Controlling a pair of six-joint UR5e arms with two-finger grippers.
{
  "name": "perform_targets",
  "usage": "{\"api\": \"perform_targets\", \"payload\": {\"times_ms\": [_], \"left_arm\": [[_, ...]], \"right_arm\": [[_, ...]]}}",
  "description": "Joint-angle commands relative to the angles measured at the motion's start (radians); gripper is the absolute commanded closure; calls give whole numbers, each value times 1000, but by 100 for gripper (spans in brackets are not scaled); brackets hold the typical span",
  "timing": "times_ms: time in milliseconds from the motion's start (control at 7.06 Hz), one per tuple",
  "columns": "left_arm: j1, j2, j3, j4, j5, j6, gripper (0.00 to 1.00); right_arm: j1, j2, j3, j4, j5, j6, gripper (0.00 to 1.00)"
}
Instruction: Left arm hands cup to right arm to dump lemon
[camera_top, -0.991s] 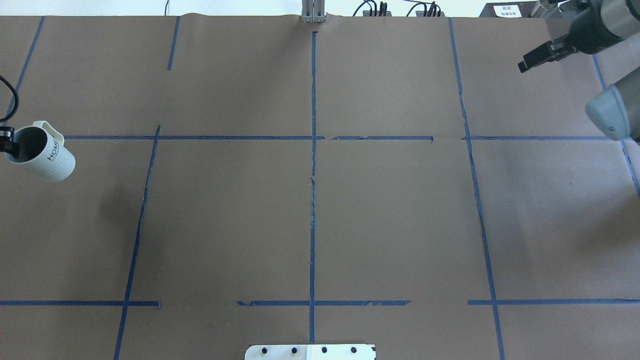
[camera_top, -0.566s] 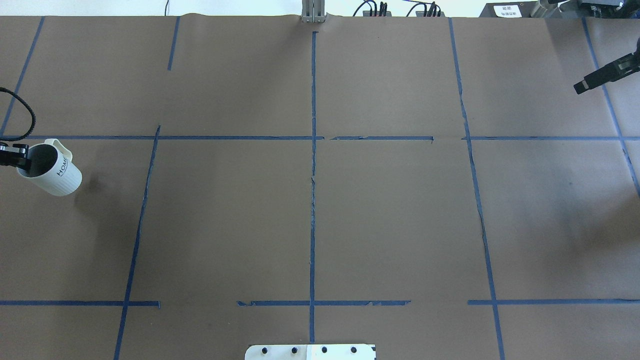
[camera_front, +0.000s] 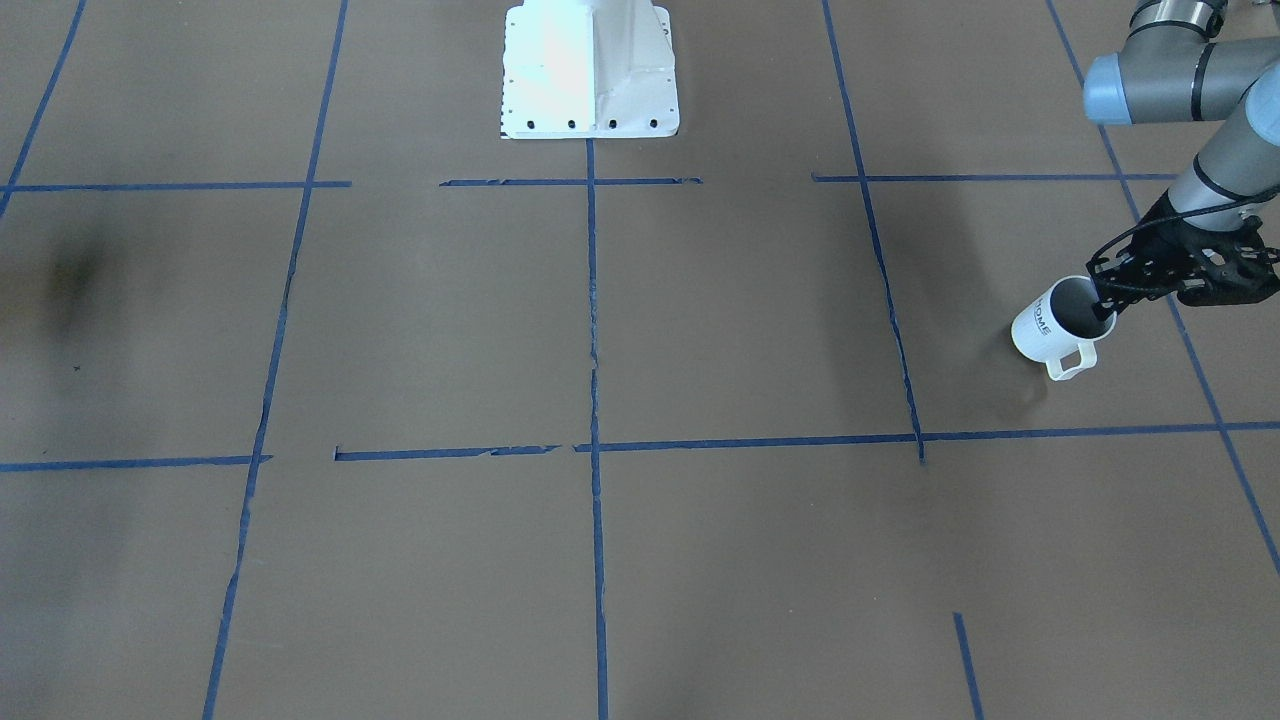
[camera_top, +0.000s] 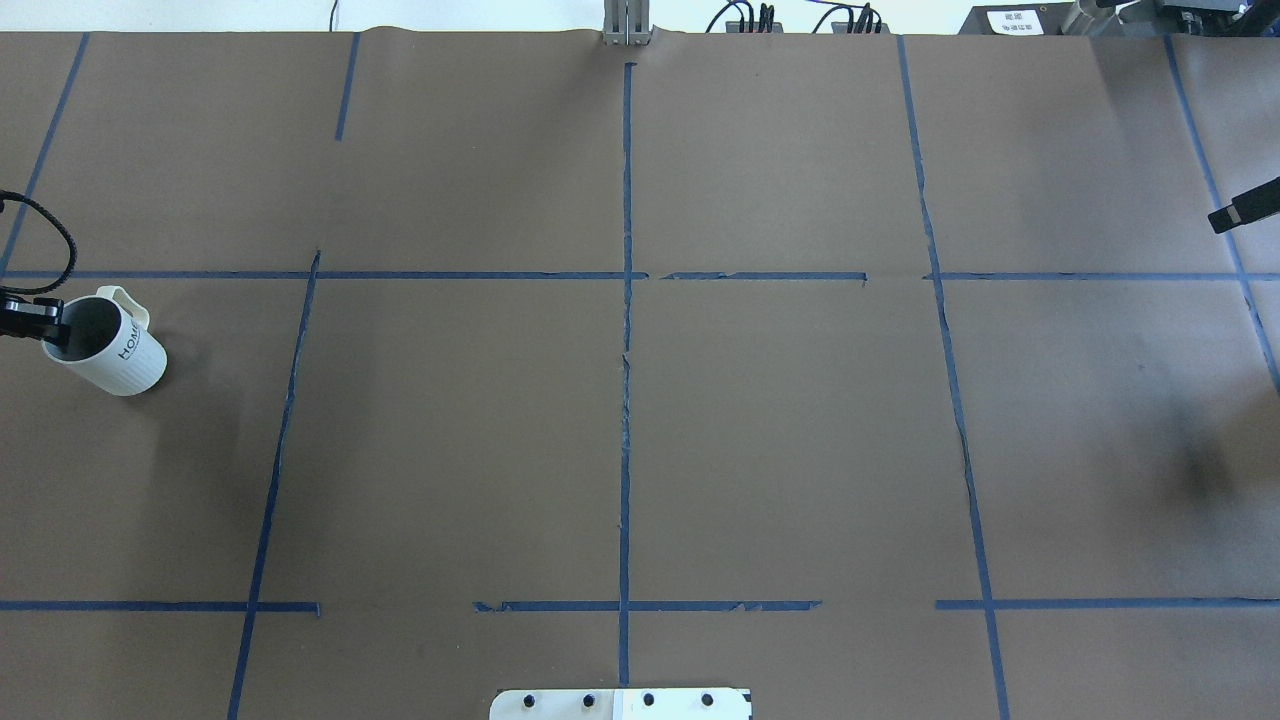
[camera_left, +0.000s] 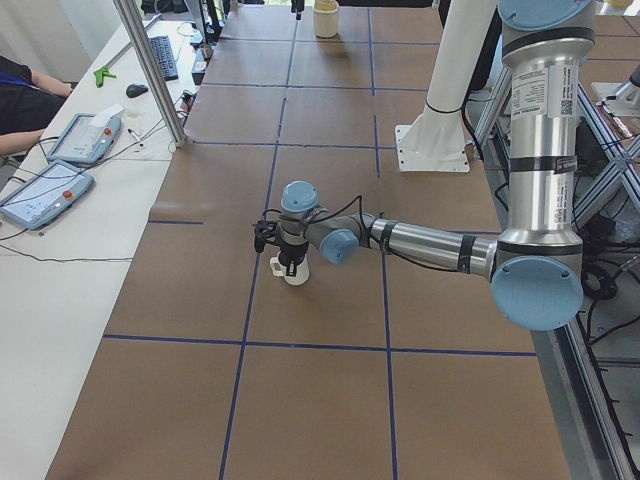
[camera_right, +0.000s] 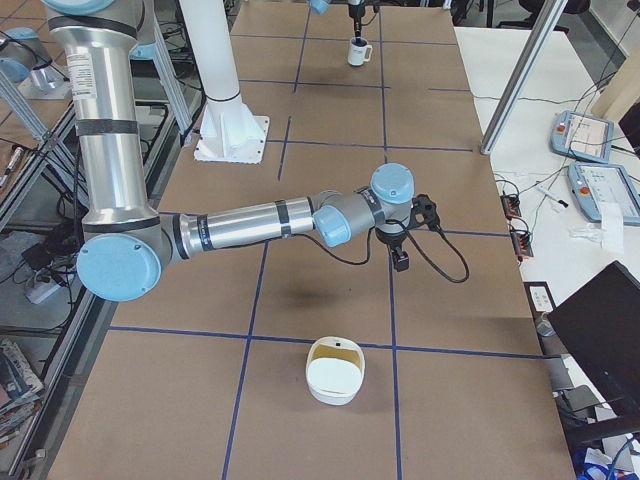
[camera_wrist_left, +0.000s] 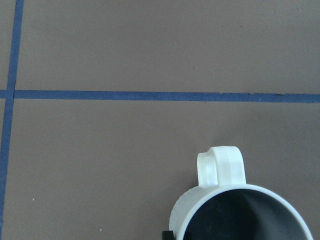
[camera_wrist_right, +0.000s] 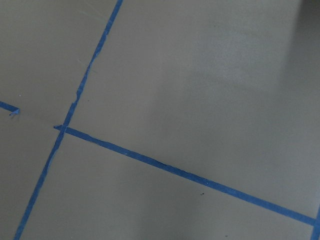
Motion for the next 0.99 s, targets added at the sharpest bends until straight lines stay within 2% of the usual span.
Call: {"api": "perform_targets", "payload": {"times_ms": [0, 142, 283, 425, 566, 708, 850], "left_arm": [[0, 5, -5, 4, -6, 4, 0], [-3, 12, -19, 36, -50, 93, 0], [-65, 25, -30, 128, -159, 275, 0], [-195, 36, -81, 282, -177, 439, 0], [-273, 48, -156, 496, -179, 631, 0], [-376, 48, -189, 659, -180, 804, 0], [-467, 62, -183, 688, -180, 891, 0]], "right_arm": [[-7, -8, -4, -28, -7, -32, 0], [-4, -9, -4, -63, -9, -52, 0], [17, -24, 2, -90, -7, -119, 0], [49, -32, 6, -140, -7, -193, 0], [95, -31, 6, -219, -7, -278, 0], [155, -28, 19, -336, -3, -393, 0], [201, -25, 63, -492, -6, -455, 0]]}}
